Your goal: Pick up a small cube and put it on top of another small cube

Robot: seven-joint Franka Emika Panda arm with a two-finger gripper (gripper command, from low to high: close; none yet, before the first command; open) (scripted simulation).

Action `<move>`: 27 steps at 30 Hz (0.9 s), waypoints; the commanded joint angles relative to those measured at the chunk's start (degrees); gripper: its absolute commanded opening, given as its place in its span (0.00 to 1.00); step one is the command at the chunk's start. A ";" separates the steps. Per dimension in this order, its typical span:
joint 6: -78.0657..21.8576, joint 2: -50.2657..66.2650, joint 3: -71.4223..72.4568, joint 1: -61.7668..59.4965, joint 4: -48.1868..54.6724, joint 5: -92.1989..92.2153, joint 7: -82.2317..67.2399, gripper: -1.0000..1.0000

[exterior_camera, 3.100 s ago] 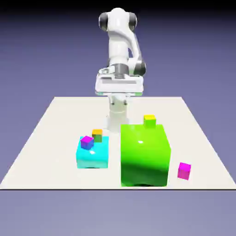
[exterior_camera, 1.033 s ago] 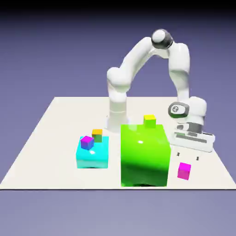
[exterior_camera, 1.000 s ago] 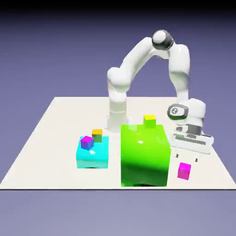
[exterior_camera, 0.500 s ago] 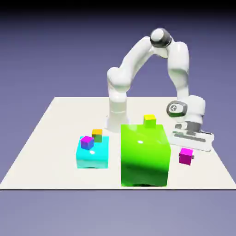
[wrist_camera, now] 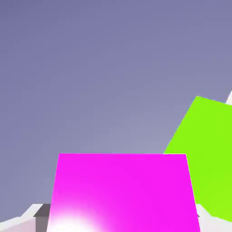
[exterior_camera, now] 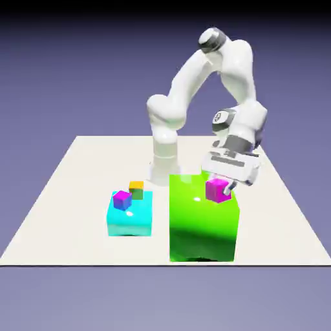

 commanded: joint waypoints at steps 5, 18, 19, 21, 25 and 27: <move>-11.09 1.49 -10.39 3.58 -5.80 -2.43 8.84 0.00; -26.41 5.85 -24.93 7.31 -18.77 -8.50 29.21 0.00; -23.92 7.11 -23.60 5.70 -19.87 -9.20 30.07 0.00; -18.94 9.63 -20.95 2.46 -22.07 -10.62 31.79 0.00; -21.16 8.50 -22.13 3.90 -21.09 -9.99 31.02 1.00; -26.14 5.98 -24.79 7.14 -18.89 -8.57 29.30 1.00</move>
